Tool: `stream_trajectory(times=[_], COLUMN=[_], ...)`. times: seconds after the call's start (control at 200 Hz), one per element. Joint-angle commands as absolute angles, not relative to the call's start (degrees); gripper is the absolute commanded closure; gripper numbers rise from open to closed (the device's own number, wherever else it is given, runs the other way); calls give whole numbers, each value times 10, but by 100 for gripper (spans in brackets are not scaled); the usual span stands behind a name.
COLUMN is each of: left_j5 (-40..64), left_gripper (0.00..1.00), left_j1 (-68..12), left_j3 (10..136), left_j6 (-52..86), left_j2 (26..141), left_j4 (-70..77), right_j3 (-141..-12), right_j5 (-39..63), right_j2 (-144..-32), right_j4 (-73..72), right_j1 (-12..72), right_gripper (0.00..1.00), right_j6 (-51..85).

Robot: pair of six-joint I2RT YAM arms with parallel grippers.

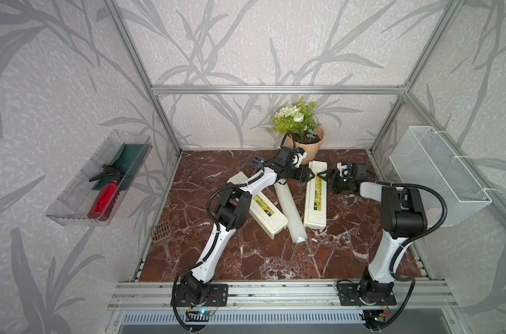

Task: Put plastic wrap rolls into dispensers
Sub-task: Close the lid on the plastic wrap cutting box.

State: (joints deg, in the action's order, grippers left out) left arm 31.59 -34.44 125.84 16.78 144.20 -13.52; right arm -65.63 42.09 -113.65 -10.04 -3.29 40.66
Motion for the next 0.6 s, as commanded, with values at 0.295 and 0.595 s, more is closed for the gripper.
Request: stream_trajectory(times=[0.295,0.595], left_j5=[316,350], left_gripper=[12,29], left_j1=[-350,-350], left_j3=[1345,1383], left_j6=[310,381], left_j2=[1546,1603], left_j4=[-158,-202], right_j3=[-742,-844], right_j5=[400,422], right_j2=[-1202,-1290], right_j4=[31,154], right_j1=[-26,-5], right_gripper=[20,43], right_j6=[356,330])
